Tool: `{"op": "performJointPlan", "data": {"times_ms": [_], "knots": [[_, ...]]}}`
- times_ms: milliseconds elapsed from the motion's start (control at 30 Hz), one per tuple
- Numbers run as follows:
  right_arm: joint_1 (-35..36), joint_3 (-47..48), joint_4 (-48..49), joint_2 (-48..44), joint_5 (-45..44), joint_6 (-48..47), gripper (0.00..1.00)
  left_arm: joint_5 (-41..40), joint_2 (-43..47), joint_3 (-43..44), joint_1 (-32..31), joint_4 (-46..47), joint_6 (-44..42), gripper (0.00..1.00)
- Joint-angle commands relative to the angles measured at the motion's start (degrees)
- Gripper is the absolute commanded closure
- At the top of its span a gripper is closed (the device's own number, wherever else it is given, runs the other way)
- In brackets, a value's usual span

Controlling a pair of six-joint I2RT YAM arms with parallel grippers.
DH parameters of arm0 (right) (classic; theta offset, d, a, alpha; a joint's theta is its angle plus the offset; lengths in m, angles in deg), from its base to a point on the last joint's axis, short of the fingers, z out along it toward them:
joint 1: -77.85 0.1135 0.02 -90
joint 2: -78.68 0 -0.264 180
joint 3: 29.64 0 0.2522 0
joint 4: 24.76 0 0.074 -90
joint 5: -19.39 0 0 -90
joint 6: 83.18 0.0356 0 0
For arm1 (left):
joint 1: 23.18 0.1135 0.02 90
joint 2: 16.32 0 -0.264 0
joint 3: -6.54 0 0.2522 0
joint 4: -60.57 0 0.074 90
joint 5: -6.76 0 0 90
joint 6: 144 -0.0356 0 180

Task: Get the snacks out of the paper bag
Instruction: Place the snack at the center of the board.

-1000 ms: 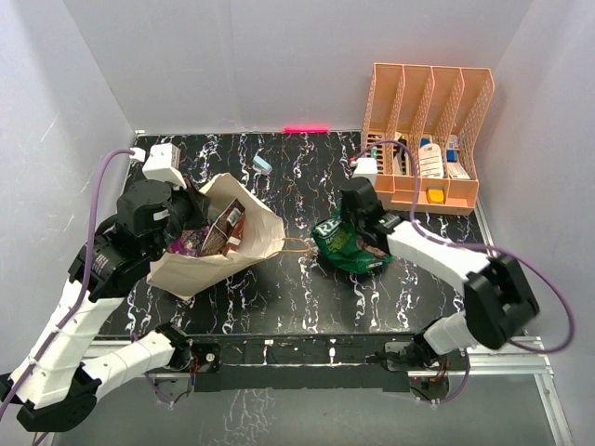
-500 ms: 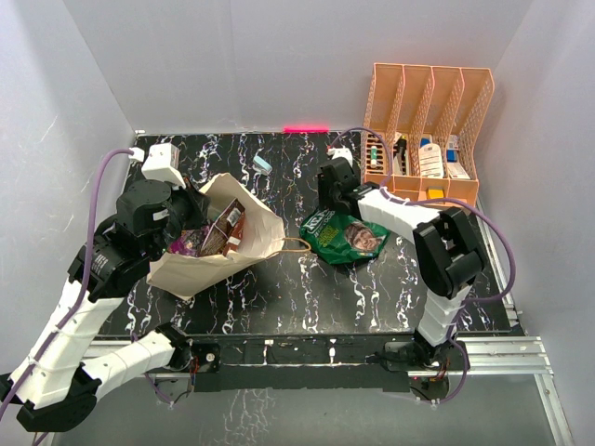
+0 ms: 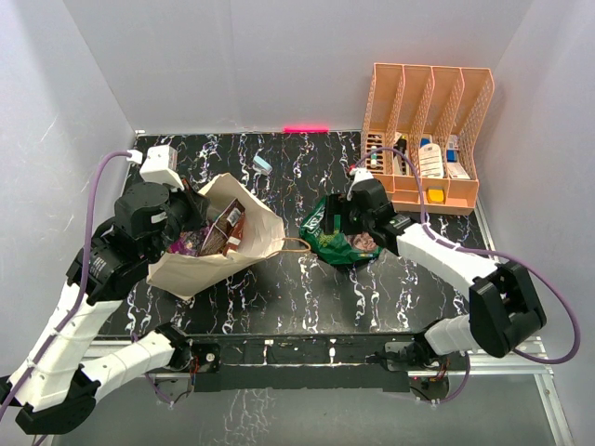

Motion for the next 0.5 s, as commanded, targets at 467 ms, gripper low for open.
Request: {"op": "performJointPlan", "data": {"times_ms": [467], "knots": [[-6.9, -35.6, 15.5, -14.2, 12.5, 23.0, 0.26, 5.9, 2.7, -1.2, -0.3, 2.0, -0.4, 1.00]]}}
